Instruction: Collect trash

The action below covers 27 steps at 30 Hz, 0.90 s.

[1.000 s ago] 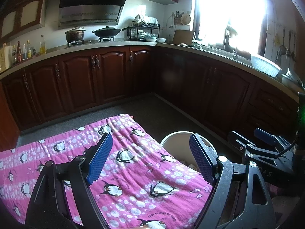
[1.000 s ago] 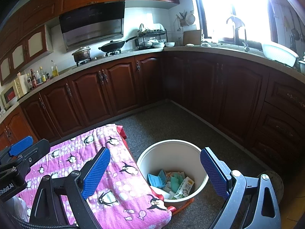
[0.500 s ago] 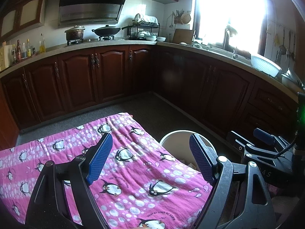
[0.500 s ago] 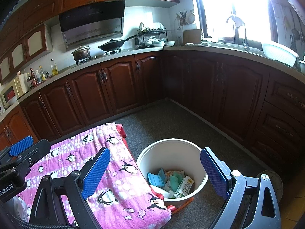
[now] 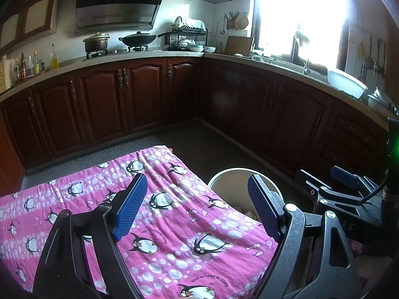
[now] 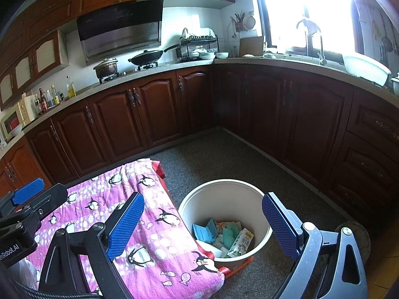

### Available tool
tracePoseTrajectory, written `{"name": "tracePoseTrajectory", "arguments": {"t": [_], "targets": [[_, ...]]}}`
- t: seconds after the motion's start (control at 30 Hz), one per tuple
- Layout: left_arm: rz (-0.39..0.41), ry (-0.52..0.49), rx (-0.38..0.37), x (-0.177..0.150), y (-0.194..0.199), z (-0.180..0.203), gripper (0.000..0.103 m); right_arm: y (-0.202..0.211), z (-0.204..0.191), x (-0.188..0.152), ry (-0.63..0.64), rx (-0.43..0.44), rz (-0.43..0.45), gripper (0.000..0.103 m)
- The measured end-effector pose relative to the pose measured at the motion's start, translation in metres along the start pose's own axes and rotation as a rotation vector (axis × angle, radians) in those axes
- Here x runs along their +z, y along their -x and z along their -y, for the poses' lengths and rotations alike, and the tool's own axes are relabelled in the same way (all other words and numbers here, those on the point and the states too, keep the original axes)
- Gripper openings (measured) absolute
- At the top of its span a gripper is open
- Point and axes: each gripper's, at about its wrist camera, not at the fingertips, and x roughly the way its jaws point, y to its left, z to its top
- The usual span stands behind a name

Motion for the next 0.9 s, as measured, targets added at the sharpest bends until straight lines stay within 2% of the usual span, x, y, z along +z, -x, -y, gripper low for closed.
{"name": "tracePoseTrajectory", "arguments": {"t": [0.9], "targets": [[-0.024, -0.008, -0.016, -0.0039, -0.0076, 0.0034, 0.082, -0.0036, 0.0036, -0.0029, -0.008, -0.005, -0.017, 0.094]]}}
